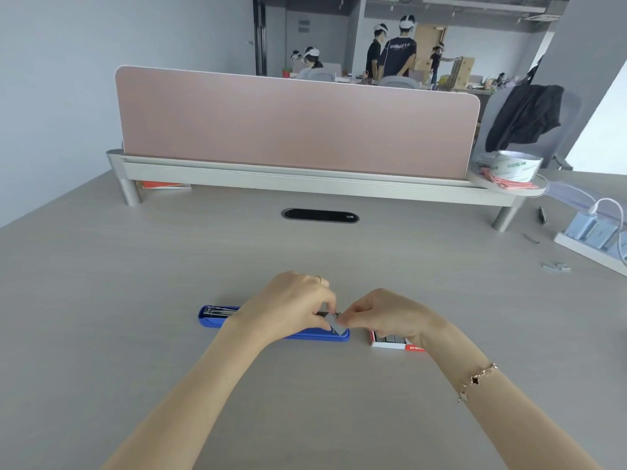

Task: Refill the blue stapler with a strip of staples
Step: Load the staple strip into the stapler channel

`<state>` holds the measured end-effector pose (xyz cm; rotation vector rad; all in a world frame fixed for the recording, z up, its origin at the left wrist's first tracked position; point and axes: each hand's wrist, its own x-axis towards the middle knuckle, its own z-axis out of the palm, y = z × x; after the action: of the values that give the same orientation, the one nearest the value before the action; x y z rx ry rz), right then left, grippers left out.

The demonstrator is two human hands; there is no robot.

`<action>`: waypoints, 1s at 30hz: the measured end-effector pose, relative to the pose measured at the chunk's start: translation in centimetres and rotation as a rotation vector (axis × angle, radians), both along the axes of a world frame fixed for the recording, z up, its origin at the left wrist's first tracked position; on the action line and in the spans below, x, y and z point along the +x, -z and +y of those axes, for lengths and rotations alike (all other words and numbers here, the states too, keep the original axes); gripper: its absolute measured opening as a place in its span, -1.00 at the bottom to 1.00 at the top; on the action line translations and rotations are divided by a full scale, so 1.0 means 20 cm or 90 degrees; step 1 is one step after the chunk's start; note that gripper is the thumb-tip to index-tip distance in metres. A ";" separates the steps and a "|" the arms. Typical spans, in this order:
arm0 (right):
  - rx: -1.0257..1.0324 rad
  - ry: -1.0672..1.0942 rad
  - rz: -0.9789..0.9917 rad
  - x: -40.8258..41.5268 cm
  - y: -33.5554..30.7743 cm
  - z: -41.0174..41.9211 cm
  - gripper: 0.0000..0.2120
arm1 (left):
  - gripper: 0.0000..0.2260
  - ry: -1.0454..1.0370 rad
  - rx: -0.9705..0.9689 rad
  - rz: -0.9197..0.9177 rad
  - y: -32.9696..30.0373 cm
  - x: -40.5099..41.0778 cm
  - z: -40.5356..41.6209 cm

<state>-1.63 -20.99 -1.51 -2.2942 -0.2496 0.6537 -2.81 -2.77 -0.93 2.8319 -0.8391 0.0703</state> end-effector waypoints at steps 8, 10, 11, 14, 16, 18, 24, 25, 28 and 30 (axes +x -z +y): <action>0.058 -0.006 -0.166 0.02 0.08 0.03 -0.93 | -0.79 -0.056 -0.004 0.009 0.05 0.06 0.08; 0.032 -0.006 -0.214 0.02 0.09 0.04 -0.95 | -0.79 -0.061 -0.006 0.014 0.05 0.06 0.08; 0.019 -0.004 -0.232 0.02 0.09 0.04 -0.94 | -0.79 -0.060 -0.009 0.012 0.05 0.07 0.08; -0.007 -0.003 -0.268 0.03 0.10 0.05 -0.94 | -0.78 -0.060 -0.015 0.016 0.06 0.08 0.08; -0.024 -0.009 -0.282 0.03 0.10 0.04 -0.93 | -0.79 -0.064 -0.018 0.030 0.07 0.10 0.08; -0.040 -0.018 -0.286 0.03 0.10 0.04 -0.93 | -0.80 -0.072 -0.020 0.051 0.07 0.11 0.08; -0.069 -0.033 -0.309 0.04 0.09 0.03 -0.90 | -0.84 -0.066 0.002 0.076 0.07 0.12 0.06; -0.069 -0.035 -0.311 0.04 0.09 0.02 -0.90 | -0.85 -0.064 0.006 0.077 0.07 0.12 0.06; -0.087 -0.044 -0.326 0.04 0.09 0.02 -0.90 | -0.86 -0.061 0.018 0.077 0.07 0.12 0.05; -0.100 -0.053 -0.342 0.03 0.09 0.02 -0.90 | -0.86 -0.062 0.024 0.075 0.08 0.11 0.04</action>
<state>-1.00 -20.59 -3.41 -2.5871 -0.5640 0.0827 -0.52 -1.93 -2.44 2.8771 -0.6857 -0.0997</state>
